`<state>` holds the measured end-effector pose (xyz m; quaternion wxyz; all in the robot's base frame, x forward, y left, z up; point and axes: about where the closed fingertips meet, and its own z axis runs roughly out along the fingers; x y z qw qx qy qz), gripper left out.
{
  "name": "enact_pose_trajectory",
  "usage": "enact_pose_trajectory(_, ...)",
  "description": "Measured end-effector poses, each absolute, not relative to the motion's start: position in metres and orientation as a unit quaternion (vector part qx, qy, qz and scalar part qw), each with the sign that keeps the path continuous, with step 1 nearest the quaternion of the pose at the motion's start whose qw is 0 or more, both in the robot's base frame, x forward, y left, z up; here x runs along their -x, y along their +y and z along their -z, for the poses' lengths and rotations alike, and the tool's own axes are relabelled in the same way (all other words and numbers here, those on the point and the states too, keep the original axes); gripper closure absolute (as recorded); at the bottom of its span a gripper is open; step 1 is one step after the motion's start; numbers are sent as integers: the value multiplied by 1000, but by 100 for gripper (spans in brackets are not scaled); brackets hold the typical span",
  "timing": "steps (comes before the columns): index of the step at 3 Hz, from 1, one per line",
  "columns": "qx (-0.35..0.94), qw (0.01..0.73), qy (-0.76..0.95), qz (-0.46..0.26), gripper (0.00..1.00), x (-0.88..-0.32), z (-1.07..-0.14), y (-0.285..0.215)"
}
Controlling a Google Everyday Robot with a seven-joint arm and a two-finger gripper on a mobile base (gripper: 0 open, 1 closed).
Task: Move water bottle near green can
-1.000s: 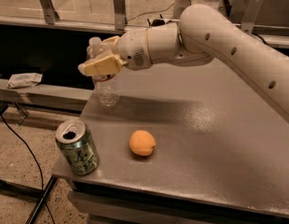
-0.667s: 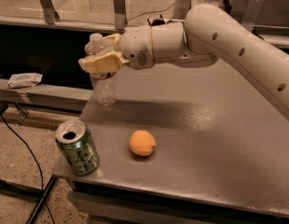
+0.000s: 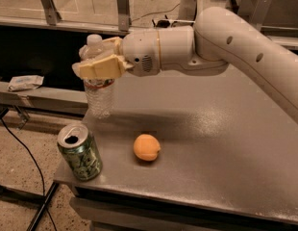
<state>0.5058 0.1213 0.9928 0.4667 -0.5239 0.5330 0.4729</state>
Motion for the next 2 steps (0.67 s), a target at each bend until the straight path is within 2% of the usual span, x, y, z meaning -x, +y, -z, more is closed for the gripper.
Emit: enact_pose_trajectory(2, 549, 419, 534, -488, 100, -466, -993, 141)
